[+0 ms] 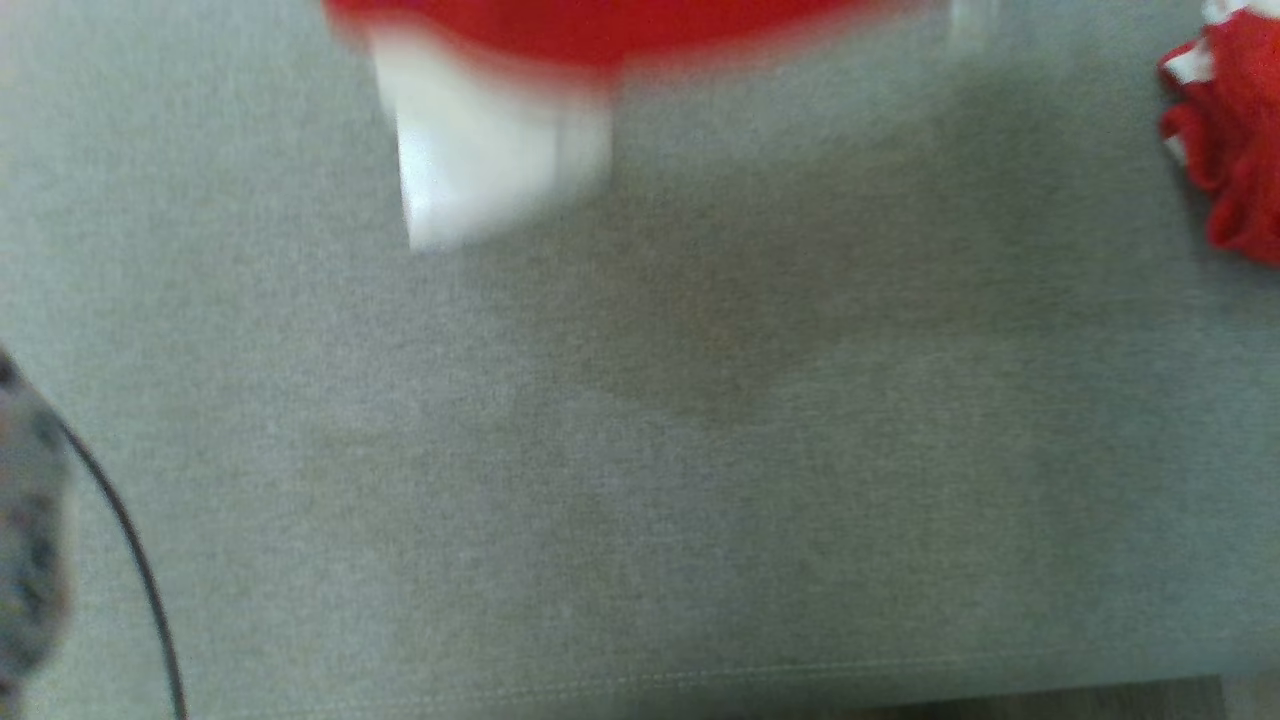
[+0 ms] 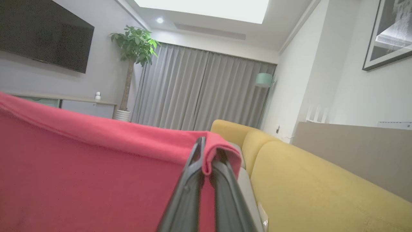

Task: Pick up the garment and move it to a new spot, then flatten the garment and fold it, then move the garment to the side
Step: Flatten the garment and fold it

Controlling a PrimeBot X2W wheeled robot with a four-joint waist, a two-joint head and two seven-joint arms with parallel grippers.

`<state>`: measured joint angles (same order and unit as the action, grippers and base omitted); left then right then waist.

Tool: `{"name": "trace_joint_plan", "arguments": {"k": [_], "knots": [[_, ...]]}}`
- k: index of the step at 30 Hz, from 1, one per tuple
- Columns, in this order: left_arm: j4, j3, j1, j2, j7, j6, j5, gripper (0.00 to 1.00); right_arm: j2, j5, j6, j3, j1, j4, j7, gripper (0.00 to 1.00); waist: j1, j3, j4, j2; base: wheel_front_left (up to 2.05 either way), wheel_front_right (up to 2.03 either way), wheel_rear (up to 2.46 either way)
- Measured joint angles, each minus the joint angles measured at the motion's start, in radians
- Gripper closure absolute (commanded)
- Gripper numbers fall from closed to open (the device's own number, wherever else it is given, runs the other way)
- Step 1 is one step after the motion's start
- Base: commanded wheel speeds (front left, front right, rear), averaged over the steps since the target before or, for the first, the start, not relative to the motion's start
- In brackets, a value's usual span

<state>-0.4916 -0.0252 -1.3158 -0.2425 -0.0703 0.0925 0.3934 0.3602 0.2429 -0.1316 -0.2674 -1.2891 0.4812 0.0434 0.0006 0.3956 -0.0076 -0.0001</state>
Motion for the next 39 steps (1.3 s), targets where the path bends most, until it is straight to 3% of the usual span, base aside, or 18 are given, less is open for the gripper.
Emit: {"name": "trace_joint_plan", "arguments": {"k": [4,10,17,22,28,39], "knots": [[-0.160,-0.016,-0.155,-0.010,-0.085,0.014,-0.024,1.00,-0.005,-0.044,0.000,-0.008,-0.154,0.183,0.132,1.00,-0.0001,0.042,0.020,0.0000,0.00,0.00,0.00],[-0.319,-0.038,-0.172,-0.004,-0.159,0.031,-0.009,1.00,-0.034,-0.058,0.000,-0.031,-0.168,0.373,0.200,1.00,-0.0004,0.042,0.051,0.0000,0.00,0.00,0.00],[-0.384,-0.094,0.013,0.043,-0.179,0.032,0.024,1.00,-0.040,-0.013,0.000,-0.084,-0.012,0.498,0.209,1.00,-0.0006,0.038,0.073,0.0000,0.00,0.00,0.00],[-0.302,-0.147,0.233,0.054,-0.179,0.040,0.044,1.00,-0.037,0.048,0.000,-0.170,0.123,0.564,0.208,1.00,-0.0006,0.013,0.084,0.0000,0.00,0.00,0.00],[-0.203,-0.212,0.497,0.024,-0.179,0.040,0.067,1.00,0.006,0.144,0.000,-0.336,0.258,0.538,0.163,1.00,-0.0008,-0.053,0.090,0.0000,0.00,0.00,0.00],[-0.058,-0.353,0.802,-0.083,-0.179,0.040,0.074,1.00,0.197,0.369,0.000,-0.591,0.491,0.310,0.065,1.00,-0.0010,-0.190,0.094,0.0001,0.00,0.00,0.00]]}}
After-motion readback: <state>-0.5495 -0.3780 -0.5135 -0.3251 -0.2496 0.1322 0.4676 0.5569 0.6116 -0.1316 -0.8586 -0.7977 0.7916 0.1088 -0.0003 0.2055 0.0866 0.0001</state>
